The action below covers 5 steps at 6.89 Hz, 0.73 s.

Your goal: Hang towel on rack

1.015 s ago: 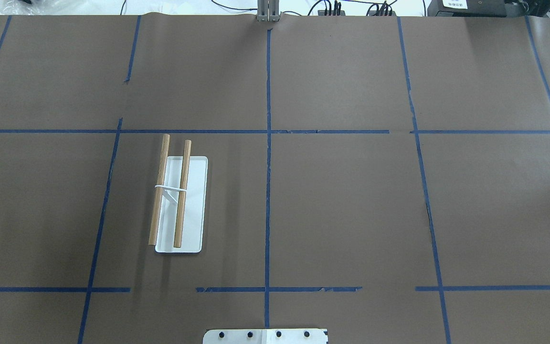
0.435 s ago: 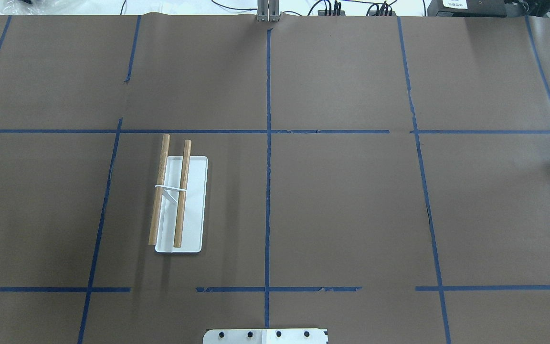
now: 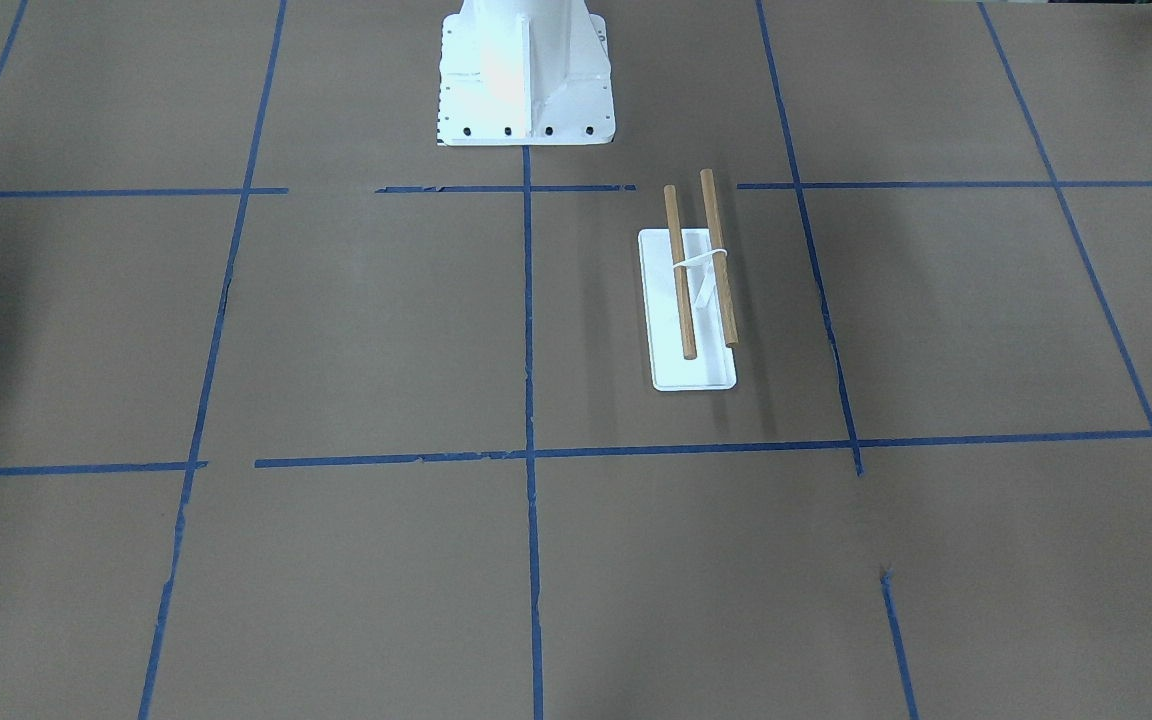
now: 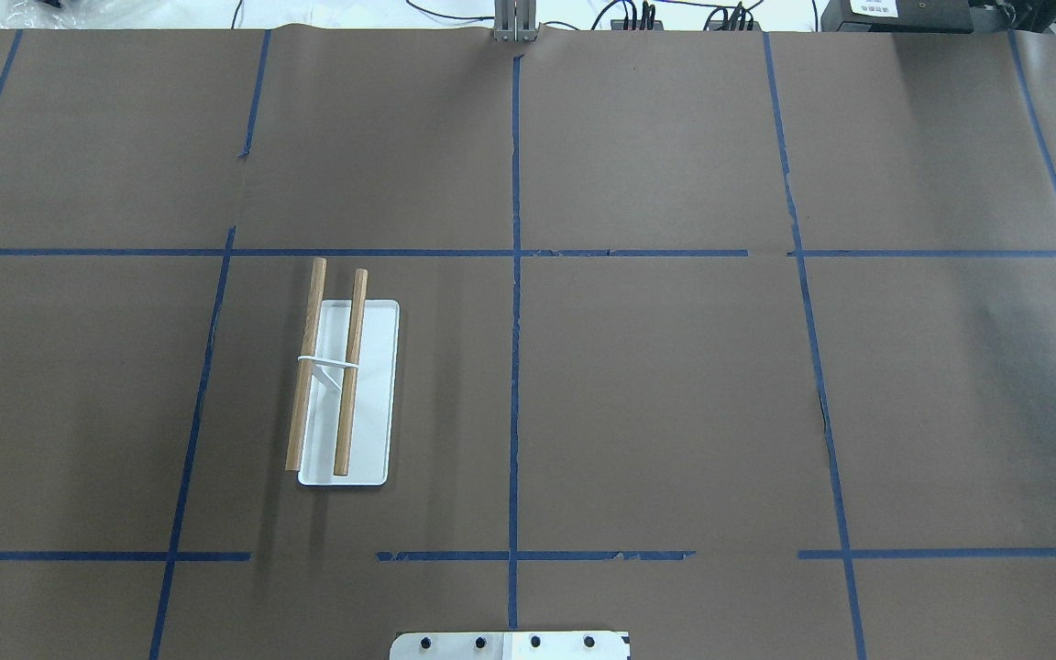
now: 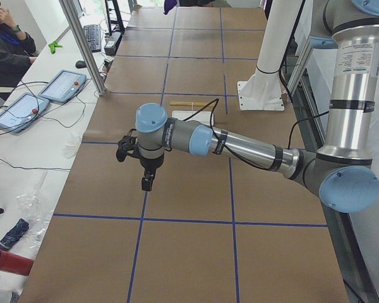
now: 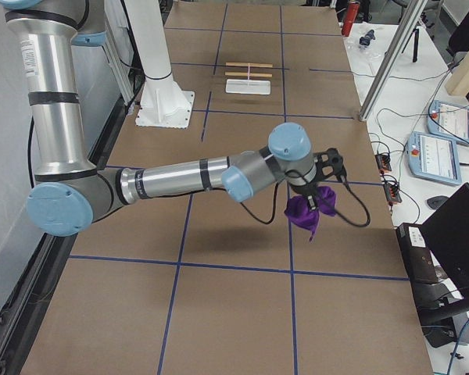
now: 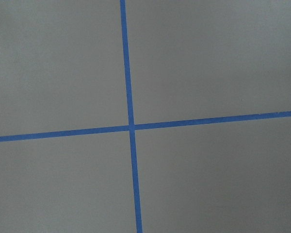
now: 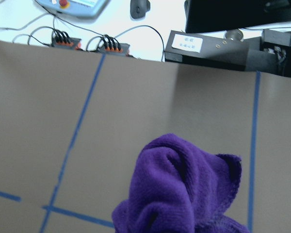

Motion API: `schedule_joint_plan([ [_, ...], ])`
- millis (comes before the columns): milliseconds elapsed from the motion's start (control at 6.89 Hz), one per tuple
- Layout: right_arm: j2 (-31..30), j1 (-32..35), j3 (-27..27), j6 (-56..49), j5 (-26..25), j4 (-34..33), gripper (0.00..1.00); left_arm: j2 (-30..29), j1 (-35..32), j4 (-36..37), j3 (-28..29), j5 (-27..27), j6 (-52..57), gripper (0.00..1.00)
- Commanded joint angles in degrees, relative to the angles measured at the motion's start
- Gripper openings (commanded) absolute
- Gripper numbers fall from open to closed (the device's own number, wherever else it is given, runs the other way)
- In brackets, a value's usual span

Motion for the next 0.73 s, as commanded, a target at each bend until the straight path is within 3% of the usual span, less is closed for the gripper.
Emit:
schedule_joint_plan([
  [0, 13.52, -10.58, 3.14, 29.33, -8.37, -0.97, 0.00, -8.86, 0.51, -0.09, -0.03, 0.41, -10.29, 1.00],
  [145, 14.97, -18.75, 7.25, 37.50, -18.27, -0.97, 0.00, -9.95, 1.29, -4.10, -0.81, -0.29, -17.70, 1.00],
  [290, 15.86, -25.00, 9.98, 44.80, -26.64, -0.79, 0.00, -9.96, 4.26, -17.27, -0.21, -0.29, -29.43, 1.00],
  [580, 19.11, -33.72, 13.59, 59.48, -37.65, 0.78, 0.00, -10.49, 13.39, -34.47, 0.41, 0.32, -56.33, 1.00],
])
